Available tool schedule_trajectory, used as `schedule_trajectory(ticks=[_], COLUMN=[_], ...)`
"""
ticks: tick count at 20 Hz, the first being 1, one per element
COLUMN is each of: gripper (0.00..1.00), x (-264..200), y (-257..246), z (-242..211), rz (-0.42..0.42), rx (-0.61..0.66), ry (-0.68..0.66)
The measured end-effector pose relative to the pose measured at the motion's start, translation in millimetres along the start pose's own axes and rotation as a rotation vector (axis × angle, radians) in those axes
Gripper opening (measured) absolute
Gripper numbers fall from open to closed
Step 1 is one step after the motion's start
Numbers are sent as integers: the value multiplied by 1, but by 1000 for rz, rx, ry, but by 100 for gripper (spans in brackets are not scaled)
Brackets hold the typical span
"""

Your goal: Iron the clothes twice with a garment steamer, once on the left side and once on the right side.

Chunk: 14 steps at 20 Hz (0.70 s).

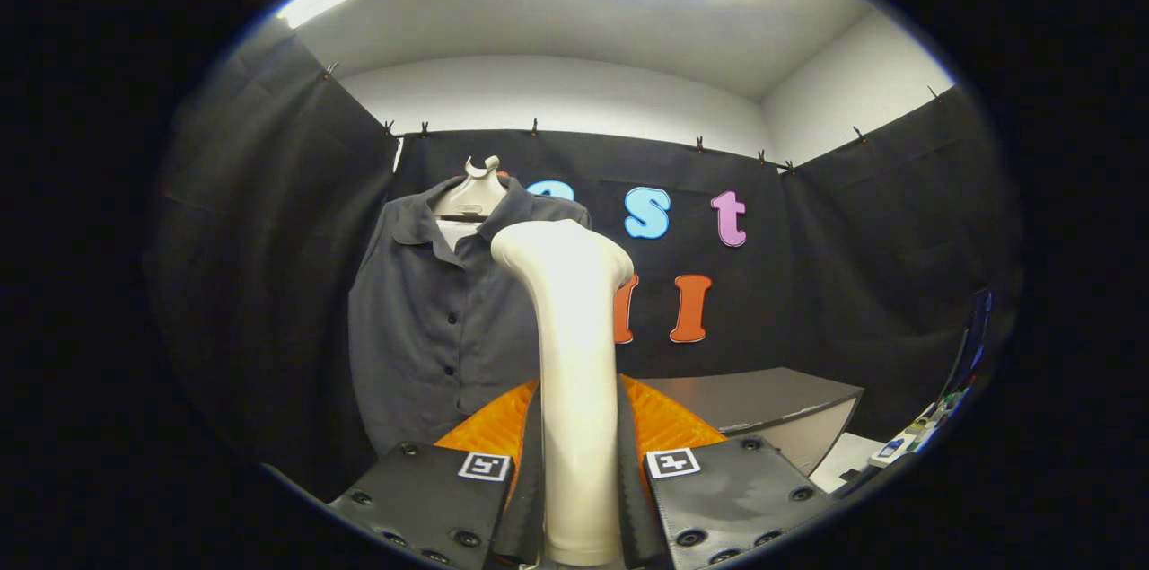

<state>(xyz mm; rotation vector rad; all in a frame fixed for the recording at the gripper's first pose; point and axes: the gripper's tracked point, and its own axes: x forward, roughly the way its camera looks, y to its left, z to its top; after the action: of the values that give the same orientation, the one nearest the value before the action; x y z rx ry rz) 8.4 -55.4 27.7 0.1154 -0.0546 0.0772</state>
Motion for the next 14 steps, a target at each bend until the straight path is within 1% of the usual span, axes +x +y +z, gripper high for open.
schedule_trajectory(ticks=[6,14], gripper=[41,41], x=[2,3], y=[9,13], z=[-4,-5], rz=[13,3], rx=[-2,-9], ry=[13,12])
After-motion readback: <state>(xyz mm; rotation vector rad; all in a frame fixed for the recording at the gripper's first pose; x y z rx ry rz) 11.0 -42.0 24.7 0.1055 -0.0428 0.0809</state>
